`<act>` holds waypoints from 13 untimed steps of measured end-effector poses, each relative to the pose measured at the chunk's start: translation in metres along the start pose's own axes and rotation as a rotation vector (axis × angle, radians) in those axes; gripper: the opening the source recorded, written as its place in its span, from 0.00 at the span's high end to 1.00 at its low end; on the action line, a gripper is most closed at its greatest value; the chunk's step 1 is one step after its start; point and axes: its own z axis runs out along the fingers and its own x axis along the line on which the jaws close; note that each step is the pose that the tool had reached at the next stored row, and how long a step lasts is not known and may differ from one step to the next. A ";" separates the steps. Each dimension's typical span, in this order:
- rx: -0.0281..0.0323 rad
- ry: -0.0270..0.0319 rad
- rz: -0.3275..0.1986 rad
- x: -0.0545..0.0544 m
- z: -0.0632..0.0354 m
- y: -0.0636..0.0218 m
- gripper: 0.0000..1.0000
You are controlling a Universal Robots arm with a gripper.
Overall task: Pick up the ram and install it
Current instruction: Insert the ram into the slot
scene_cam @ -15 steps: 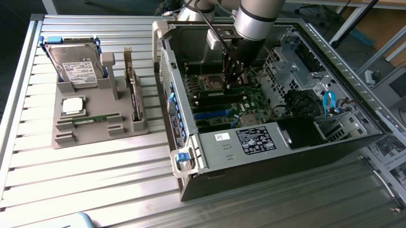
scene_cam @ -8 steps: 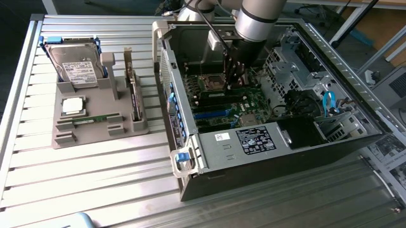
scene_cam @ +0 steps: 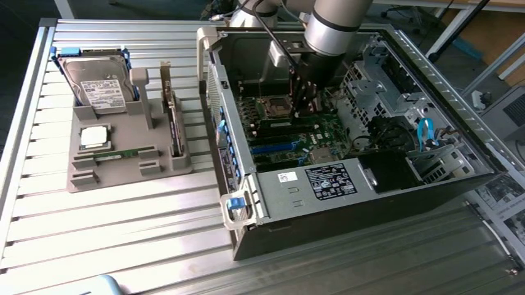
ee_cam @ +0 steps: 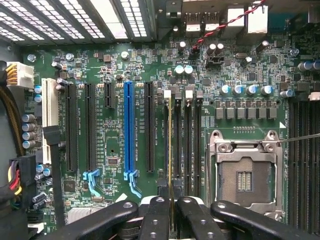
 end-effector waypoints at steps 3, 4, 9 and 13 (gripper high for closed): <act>-0.0004 0.0007 0.006 0.000 0.0003 -0.0003 0.87; -0.0004 0.0006 0.008 0.000 0.0005 -0.0004 0.87; -0.0005 0.0004 0.009 0.000 0.0017 -0.0018 0.87; -0.0008 0.0006 0.010 0.000 0.0022 -0.0036 0.87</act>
